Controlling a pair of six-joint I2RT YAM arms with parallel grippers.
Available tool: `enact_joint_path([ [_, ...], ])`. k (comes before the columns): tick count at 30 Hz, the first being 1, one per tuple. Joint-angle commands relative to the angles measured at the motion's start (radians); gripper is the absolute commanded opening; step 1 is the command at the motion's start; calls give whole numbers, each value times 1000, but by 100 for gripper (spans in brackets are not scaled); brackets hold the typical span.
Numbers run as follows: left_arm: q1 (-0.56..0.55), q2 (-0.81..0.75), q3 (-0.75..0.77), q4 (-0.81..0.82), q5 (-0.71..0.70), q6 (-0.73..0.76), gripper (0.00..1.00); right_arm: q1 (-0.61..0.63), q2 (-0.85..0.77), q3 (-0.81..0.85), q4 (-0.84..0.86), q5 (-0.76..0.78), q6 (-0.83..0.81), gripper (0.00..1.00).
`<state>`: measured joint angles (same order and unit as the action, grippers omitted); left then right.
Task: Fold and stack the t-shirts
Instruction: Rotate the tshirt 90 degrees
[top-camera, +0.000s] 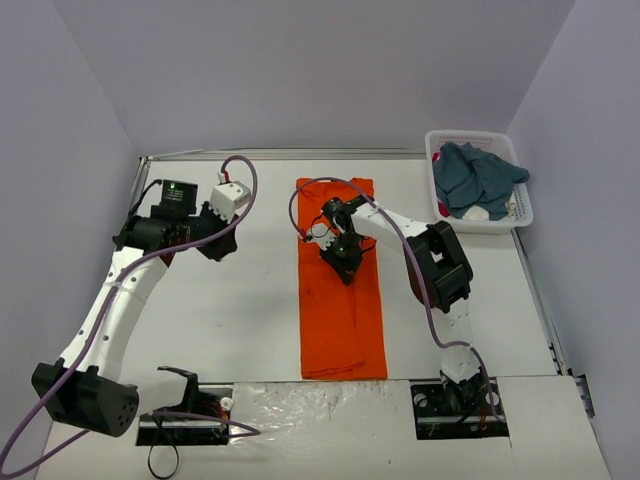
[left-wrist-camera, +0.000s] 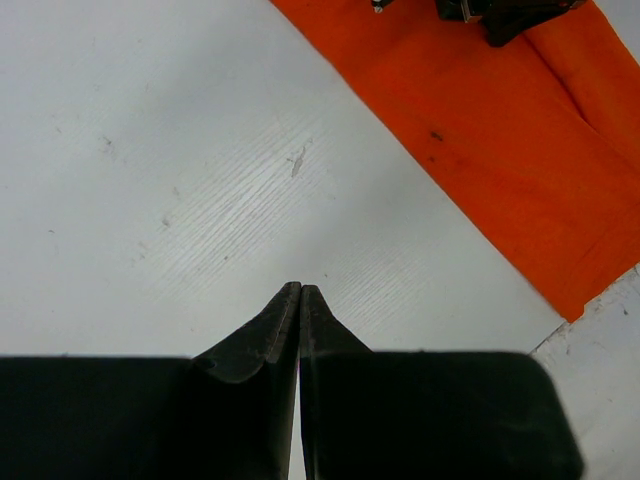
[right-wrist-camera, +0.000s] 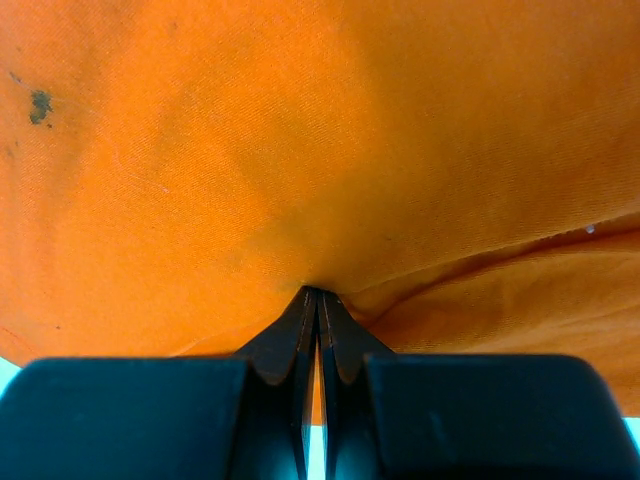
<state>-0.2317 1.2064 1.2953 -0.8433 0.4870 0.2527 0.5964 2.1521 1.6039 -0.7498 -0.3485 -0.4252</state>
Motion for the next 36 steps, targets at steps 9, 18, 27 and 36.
enact_joint_path([
  [9,12,2,25,0,-59,-6,2,-49,140,183,6,89,-14,0],
  [18,19,21,22,12,-87,-1,2,-116,253,387,-26,111,-41,0],
  [27,22,71,33,24,-133,-13,2,-161,362,597,-51,40,-95,0],
  [36,23,96,52,13,-130,-7,2,-138,417,699,-54,-1,-109,0],
])
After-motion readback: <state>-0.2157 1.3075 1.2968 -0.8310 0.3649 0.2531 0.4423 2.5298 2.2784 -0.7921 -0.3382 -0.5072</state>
